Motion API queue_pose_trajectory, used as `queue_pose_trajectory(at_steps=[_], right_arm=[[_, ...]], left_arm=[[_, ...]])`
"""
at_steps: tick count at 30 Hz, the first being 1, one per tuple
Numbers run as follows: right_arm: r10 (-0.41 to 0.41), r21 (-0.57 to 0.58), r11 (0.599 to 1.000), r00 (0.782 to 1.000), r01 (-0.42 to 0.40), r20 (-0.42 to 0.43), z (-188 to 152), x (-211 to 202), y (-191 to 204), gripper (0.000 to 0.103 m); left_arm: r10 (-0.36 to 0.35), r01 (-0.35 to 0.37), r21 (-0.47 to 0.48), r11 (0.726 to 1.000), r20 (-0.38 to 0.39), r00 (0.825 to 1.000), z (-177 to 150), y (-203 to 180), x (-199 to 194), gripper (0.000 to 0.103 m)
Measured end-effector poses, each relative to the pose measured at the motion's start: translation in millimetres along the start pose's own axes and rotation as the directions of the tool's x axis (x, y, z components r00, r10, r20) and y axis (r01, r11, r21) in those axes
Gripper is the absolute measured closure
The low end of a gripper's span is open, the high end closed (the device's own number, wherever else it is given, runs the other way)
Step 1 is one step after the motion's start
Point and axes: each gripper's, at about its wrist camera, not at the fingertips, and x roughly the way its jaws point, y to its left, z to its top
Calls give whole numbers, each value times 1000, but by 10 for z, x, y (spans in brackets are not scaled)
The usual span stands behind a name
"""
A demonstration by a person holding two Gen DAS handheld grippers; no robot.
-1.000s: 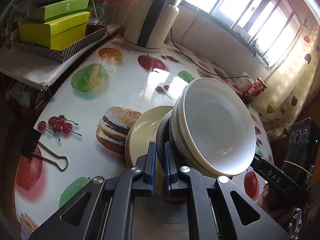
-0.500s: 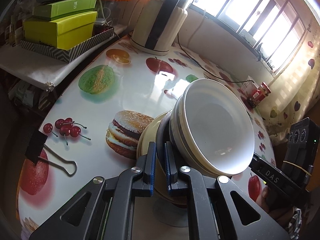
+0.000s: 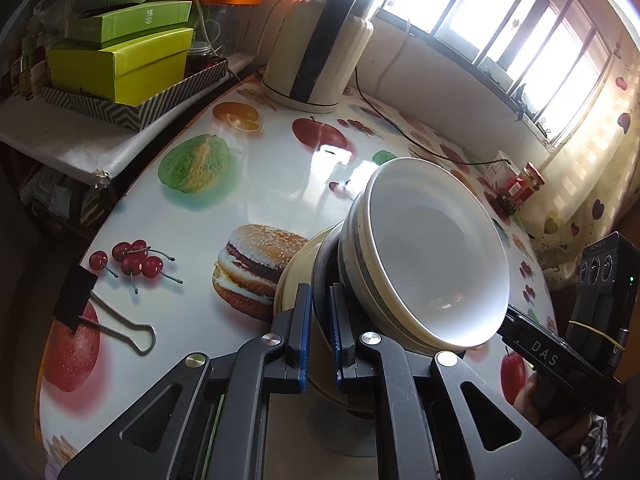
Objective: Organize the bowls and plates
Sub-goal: 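Lower the bowl stack onto the cream plates and open the left gripper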
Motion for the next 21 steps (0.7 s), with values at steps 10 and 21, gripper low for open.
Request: queue_pose_trajectory(at_steps=[10, 21], right_arm=[[-13, -2, 1000, 1000, 13, 3, -2, -6, -4, 91], [-51, 3, 999, 999, 51, 16, -15, -73, -16, 77]], left_arm=[[21, -21, 13, 1000, 6, 1000, -9, -14, -14, 94], [64, -65, 36, 997, 23, 998, -28, -75, -62, 92]])
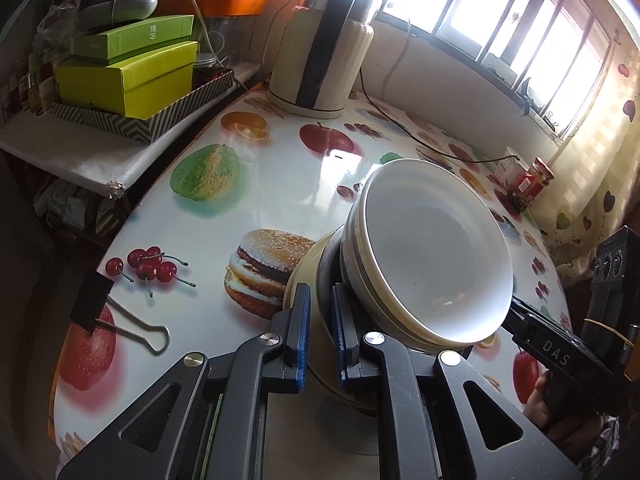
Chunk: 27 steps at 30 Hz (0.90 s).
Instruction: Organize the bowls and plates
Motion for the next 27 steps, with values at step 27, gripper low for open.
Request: queue_pose_trajectory(at_steps=[27], right_arm=[[-14, -30, 999, 997, 16, 81, -172, -452, 140, 51]], left_arm=[[74, -80, 70, 994, 92, 993, -192, -172, -384, 62]])
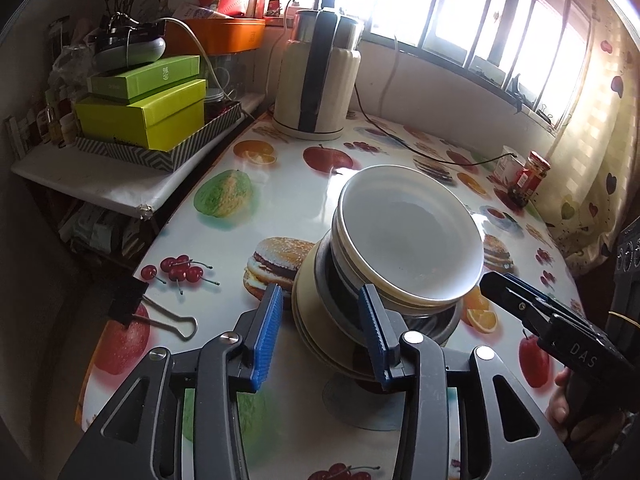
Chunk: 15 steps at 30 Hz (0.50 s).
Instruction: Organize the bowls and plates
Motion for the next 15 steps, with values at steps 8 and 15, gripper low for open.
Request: queue_pose_trajectory(at_steps=[8, 15], right_arm=[[-29, -11, 1000, 999, 29, 21, -131, -178, 34, 47], [-66, -36, 997, 998, 66, 18, -333, -277, 66, 42]], left_arm=[[24, -24, 30, 999, 13, 1000, -171, -95, -113, 61], [89, -89, 50, 995, 3, 996, -443, -129, -103, 61]])
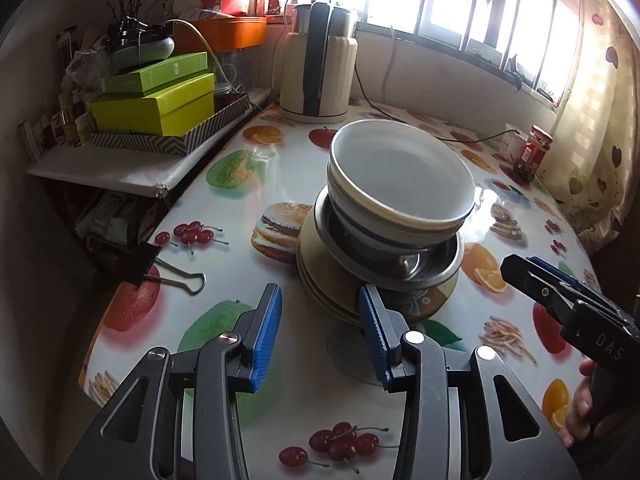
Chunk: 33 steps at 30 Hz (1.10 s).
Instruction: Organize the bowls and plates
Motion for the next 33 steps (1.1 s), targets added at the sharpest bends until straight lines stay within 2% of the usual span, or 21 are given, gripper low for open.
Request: queue_pose_trajectory(at_steps=[2, 4, 9, 13, 18, 33], right_arm=[[-1, -11, 1000, 1000, 1, -8, -58, -13, 13, 41], [-23, -24, 999, 1000, 23, -12, -109, -23, 39, 37], [-45, -52, 998, 999, 44, -11, -213, -50, 99, 34], [-112, -61, 992, 993, 109, -48, -322, 22, 113, 33], [-146, -67, 988, 985, 140, -93, -470, 114, 98, 33], [-190, -101, 979, 970, 176, -151, -677, 241, 128, 32]], left_arm=[[28, -29, 33, 999, 16, 999, -80, -39, -11, 61], [20, -21, 26, 999, 4, 1000, -143, -35, -3, 61], [29, -29, 19, 999, -1, 1000, -244, -21, 4, 61], [37, -36, 15, 999, -31, 999, -338, -14, 65, 61], [36, -35, 5, 999, -83, 996, -449, 4, 172, 61], [65, -66, -5, 998, -116, 991, -561, 35, 275, 61]])
